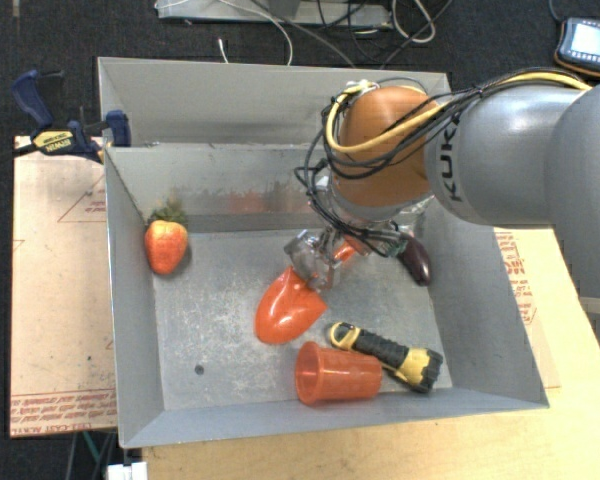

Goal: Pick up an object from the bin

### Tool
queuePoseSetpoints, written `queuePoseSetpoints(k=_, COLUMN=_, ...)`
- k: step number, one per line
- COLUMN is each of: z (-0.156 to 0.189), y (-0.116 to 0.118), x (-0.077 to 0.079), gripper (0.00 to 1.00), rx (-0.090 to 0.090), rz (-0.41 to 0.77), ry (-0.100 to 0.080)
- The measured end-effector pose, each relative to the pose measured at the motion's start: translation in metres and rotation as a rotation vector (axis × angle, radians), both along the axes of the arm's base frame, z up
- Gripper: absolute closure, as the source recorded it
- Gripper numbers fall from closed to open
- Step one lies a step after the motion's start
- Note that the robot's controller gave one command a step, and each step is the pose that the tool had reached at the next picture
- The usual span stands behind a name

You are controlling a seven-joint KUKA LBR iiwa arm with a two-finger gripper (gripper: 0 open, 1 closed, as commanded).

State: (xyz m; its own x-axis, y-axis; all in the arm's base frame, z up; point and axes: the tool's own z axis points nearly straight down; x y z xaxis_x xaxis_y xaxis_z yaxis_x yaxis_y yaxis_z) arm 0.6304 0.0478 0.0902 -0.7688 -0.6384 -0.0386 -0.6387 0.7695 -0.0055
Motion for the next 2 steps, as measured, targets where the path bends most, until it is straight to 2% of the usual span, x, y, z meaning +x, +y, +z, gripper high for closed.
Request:
queuePoseSetpoints(k=1, z=0.001, y=-0.030, x=0.028, gripper=1.00, rx=0.015, rz=-0.291, ry=-0.017)
queuePoseSetpoints(k=2, z=0.015, y=-0.020, x=0.014, gripper=1.00, rx=0.003, rz=0.006, ry=-0.005)
